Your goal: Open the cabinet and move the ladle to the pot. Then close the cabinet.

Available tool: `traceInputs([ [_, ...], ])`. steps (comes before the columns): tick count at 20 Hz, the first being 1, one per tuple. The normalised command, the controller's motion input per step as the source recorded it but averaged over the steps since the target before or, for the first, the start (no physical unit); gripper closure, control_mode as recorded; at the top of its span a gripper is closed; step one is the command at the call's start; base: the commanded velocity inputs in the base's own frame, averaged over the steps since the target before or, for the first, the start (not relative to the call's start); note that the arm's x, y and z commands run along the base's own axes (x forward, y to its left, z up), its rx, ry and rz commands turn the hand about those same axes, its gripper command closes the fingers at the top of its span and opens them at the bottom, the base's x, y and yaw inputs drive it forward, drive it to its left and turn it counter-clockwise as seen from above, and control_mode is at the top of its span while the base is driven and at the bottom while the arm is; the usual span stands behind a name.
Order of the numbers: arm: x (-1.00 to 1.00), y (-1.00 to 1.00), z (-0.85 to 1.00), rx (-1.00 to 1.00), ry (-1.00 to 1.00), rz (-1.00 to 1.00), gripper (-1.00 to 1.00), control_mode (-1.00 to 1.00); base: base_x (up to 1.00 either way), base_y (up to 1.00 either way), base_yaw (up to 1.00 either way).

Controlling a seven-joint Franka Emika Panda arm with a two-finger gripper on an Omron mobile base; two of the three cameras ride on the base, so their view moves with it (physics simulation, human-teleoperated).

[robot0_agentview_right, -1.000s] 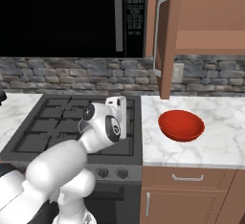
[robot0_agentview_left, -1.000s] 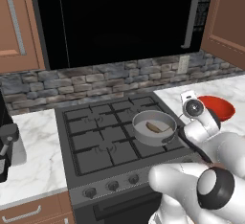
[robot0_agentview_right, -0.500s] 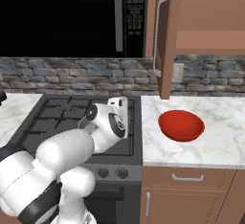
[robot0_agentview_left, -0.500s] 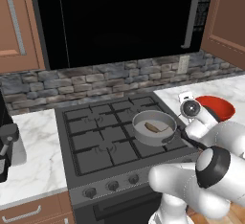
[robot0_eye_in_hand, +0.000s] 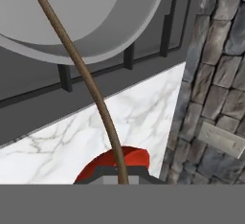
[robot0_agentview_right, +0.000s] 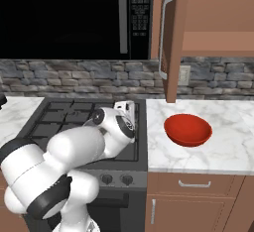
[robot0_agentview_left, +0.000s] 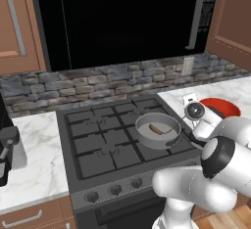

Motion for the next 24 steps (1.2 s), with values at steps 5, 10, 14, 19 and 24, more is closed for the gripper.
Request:
traceInputs([
  [5, 0.10, 0.00, -0.16, 0.00, 0.00, 0.00, -1.00, -1.00, 0.00, 0.00, 0.00],
  [10, 0.08, 0.00, -0.15, 0.00, 0.00, 0.00, -1.00, -1.00, 0.00, 0.00, 0.00],
  [14, 0.04, 0.00, -0.12, 0.00, 0.00, 0.00, -1.00, -1.00, 0.00, 0.00, 0.00],
  [19, 0.02, 0.00, -0.07, 0.00, 0.00, 0.00, -1.00, -1.00, 0.00, 0.00, 0.00],
  [24, 0.00, 0.00, 0.00, 0.00, -0.06, 0.00, -1.00, -1.00, 0.00, 0.00, 0.00],
])
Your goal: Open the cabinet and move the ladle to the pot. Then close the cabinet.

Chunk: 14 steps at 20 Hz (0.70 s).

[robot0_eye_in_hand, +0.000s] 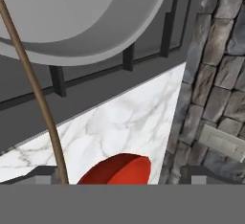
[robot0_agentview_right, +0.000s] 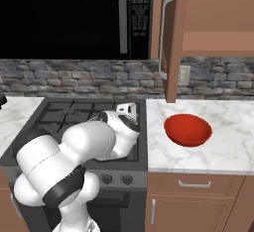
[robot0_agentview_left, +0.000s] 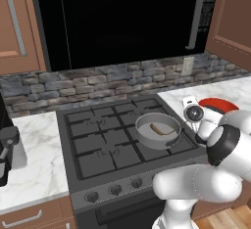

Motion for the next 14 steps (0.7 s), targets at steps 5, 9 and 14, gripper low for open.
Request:
traceInputs([
  [5, 0.00, 0.00, 0.23, 0.00, -0.09, 0.00, -1.00, -1.00, 0.00, 0.00, 0.00],
  [9, 0.00, 0.00, 0.36, 0.00, -0.02, 0.00, -1.00, -1.00, 0.00, 0.00, 0.00],
  [14, -0.11, 0.00, 0.48, 0.00, 0.04, 0.00, -1.00, -1.00, 0.00, 0.00, 0.00],
])
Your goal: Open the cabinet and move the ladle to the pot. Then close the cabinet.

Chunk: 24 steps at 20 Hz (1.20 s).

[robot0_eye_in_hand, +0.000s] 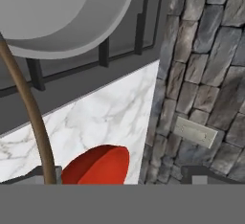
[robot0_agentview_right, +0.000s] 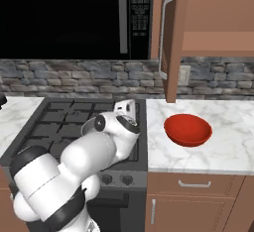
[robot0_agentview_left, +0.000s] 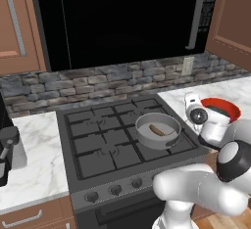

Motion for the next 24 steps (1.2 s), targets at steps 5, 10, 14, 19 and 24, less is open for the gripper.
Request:
traceInputs([
  [5, -0.13, 0.06, 0.78, 0.01, 0.18, 0.00, -1.00, -1.00, 0.00, 0.00, 0.00],
  [10, -0.11, 0.00, 0.42, 0.01, 0.23, 0.00, -1.00, -1.00, 0.00, 0.00, 0.00],
  [14, -0.04, 0.00, 0.08, 0.00, 0.35, 0.00, -1.00, -1.00, 0.00, 0.00, 0.00],
  [19, -0.01, 0.00, -0.25, -0.01, 0.31, 0.00, -1.00, -1.00, 0.00, 0.00, 0.00],
  [24, -0.07, 0.09, -0.17, -0.01, 0.32, 0.00, -1.00, -1.00, 0.00, 0.00, 0.00],
])
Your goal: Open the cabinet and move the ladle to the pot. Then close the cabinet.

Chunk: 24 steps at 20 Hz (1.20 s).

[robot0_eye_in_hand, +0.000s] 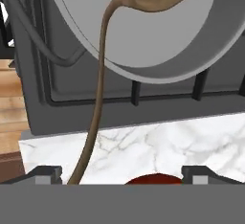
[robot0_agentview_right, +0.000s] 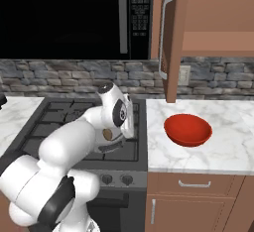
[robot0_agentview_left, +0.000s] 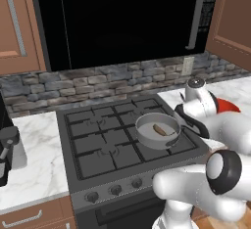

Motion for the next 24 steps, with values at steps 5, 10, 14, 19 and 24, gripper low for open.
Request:
traceInputs([
  [5, -0.29, 0.47, -0.44, -0.02, 0.16, 0.00, -1.00, -1.00, 0.00, 0.00, 0.00],
  [10, -0.32, 0.27, -0.65, -0.03, 0.12, 0.00, -1.00, -1.00, 0.00, 0.00, 0.00],
  [14, -0.42, 0.00, 0.17, 0.00, -0.02, 0.00, -1.00, -1.00, 0.00, 0.00, 0.00],
  [19, -0.22, 0.08, 0.48, 0.00, -0.16, 0.00, -1.00, -1.00, 0.00, 0.00, 0.00],
  [24, -0.25, 0.04, 0.50, 0.00, -0.16, 0.01, -1.00, -1.00, 0.00, 0.00, 0.00],
])
